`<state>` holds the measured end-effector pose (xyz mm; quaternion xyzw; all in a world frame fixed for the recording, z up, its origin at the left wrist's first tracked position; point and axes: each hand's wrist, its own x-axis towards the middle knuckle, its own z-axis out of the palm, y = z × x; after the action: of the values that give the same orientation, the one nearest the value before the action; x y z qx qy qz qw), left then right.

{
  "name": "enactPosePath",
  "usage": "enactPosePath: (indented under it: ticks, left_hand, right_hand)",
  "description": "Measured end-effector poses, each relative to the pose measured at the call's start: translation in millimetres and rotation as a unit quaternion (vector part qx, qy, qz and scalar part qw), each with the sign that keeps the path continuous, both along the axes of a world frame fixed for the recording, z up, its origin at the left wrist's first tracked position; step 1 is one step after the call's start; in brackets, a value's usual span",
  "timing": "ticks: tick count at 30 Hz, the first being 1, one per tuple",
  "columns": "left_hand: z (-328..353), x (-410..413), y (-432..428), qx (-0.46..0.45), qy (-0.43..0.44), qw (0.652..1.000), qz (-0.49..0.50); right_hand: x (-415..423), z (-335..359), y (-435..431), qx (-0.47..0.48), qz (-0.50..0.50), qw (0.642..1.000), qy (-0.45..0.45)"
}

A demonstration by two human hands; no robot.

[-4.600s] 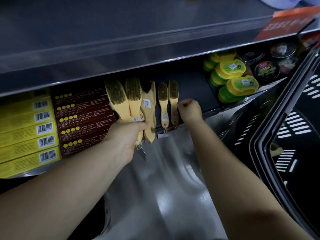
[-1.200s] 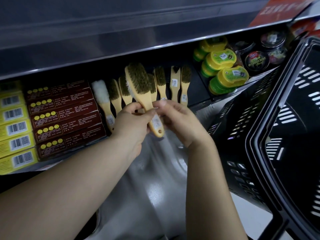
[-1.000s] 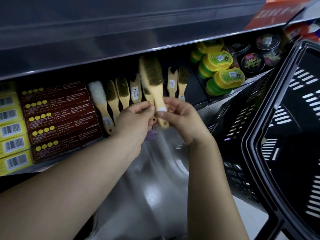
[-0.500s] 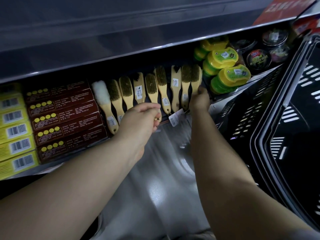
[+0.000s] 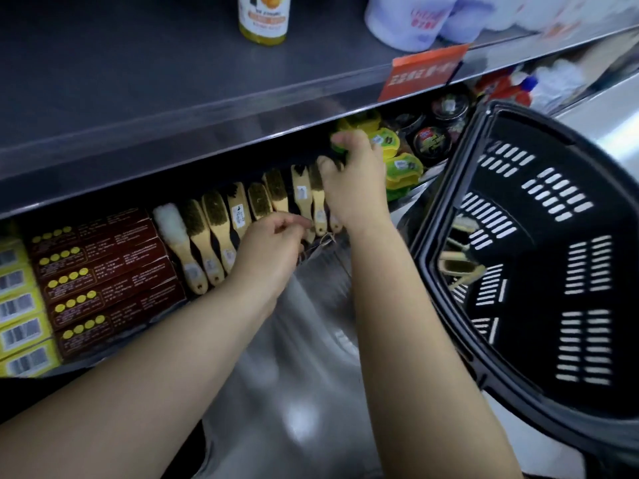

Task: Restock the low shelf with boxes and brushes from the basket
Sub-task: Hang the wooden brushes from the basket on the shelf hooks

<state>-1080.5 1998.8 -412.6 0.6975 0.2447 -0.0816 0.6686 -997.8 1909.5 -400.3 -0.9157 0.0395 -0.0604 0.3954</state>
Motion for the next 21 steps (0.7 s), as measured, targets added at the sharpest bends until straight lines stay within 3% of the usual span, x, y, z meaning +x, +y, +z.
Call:
enactPosePath:
  ticks: [4, 8, 10, 12, 15, 17, 21]
  left_hand:
    - [13.8, 2.4, -39.7, 0.051, -0.093, 0.991, -0.085]
    - [22.2, -3.1, -76.2, 0.159, -0.210, 0.941, -0.214]
    - [23.7, -4.3, -86.6, 0.265, -0.267, 0.876, -0.302]
    - [24.6, -2.3, -93.4, 0.379, -0.294, 0.777, -0.408]
    - [23.7, 3.1, -101.9, 0.457, -0.316, 0.655, -0.512]
    - [26.1, 4.3, -107.1, 0.467, -0.339, 0.611, -0.542]
    - [32.2, 7.3, -111.6, 0.484, -0.345, 0.565, -0.573]
  right_hand:
    - [-20.3, 38.2, -57.0, -0.078, 0.034, 0.996, 0.015]
    - [-59.1, 32.6, -132.7, -0.134, -0.012, 0.991, 0.016]
    - [-80.2, 22.7, -165.4, -0.128, -0.020, 0.990, 0.054]
    - [-100.3, 6.1, -190.6, -0.148, 0.004, 0.982, 0.122]
    - [-125.1, -16.7, -213.5, -0.151, 0.049, 0.957, 0.244]
    - [-134.0, -21.0, -220.4, -0.120, 0.077, 0.943, 0.302]
    - [-144.3, -26.5, -224.6, -0.144, 0.162, 0.906, 0.364]
